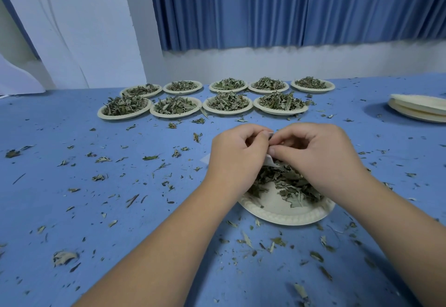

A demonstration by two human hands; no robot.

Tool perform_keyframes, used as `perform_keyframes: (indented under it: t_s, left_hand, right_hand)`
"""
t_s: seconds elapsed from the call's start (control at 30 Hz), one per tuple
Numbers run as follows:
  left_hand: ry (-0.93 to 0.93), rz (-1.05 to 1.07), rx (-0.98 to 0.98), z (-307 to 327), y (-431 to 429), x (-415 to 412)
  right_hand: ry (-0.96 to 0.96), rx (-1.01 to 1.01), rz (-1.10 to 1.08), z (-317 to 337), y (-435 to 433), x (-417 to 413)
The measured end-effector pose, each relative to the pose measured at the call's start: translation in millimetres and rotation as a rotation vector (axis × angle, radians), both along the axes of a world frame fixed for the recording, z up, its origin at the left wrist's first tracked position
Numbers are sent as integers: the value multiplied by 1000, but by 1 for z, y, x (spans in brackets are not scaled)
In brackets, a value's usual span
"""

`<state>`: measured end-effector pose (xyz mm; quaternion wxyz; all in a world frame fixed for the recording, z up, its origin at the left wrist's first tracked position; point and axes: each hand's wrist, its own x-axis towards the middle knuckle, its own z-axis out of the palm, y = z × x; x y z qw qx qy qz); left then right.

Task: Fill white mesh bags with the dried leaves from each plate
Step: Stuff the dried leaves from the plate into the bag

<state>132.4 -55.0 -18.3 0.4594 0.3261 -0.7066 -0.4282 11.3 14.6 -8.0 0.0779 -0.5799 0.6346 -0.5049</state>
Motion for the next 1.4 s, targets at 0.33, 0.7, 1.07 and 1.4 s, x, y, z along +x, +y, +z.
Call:
perform_keyframes:
  t_s: [0.33,0.7,1.07,1.4]
  left_hand:
    - [22,8,8,1,2,1]
    - [13,56,1,1,-3,1]
    - [33,7,32,3,3,0]
    - [65,-26,34,4,6,1]
  right_hand:
    - [8,-69,-62,-1,-1,-2]
    - [104,13,27,0,1,0]
    - [-64,-34,5,0,-3,-5]
    - [-249,56,-10,-2,-7,-9]
